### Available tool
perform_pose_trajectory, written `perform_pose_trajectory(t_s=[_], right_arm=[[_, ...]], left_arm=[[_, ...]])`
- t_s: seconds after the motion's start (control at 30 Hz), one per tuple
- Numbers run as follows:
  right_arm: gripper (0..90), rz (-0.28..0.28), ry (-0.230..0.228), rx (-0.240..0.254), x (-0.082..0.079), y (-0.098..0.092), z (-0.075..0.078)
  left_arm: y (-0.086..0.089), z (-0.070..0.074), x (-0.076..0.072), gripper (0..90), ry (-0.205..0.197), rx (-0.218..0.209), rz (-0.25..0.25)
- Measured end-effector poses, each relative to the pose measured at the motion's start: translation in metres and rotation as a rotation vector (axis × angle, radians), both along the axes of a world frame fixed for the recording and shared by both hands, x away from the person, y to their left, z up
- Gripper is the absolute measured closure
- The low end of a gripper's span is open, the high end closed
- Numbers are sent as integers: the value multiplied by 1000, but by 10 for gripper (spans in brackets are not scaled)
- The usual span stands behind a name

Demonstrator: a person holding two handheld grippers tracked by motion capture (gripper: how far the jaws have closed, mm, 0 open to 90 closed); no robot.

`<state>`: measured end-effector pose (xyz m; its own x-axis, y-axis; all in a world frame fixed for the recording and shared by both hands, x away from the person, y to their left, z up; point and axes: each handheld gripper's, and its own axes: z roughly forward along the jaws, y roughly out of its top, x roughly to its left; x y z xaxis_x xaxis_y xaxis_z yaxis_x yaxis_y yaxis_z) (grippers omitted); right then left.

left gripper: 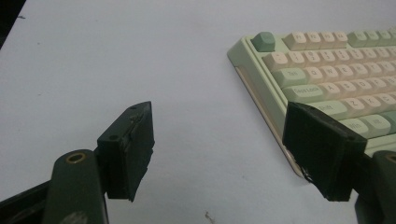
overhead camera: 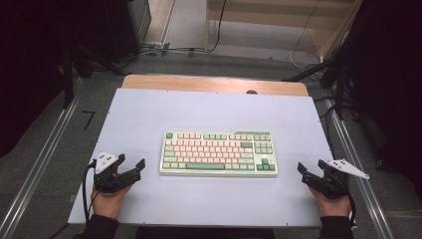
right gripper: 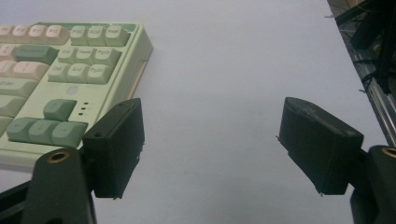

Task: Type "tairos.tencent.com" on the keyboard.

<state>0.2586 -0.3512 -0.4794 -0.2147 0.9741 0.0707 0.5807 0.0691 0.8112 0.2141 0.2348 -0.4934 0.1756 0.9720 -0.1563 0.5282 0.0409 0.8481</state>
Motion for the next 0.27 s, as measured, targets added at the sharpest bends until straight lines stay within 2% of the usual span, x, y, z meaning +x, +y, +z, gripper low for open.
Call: perform_pose_trajectory(t_s=[0.13,0.27], right_arm=[[199,-19,16,-5,1,-2,-2],[174,-34,43,-6,4,-2,-6]], left_arm=[[3,-1,4,254,-20,38,38],[4,-5,9,250,5,53,40]])
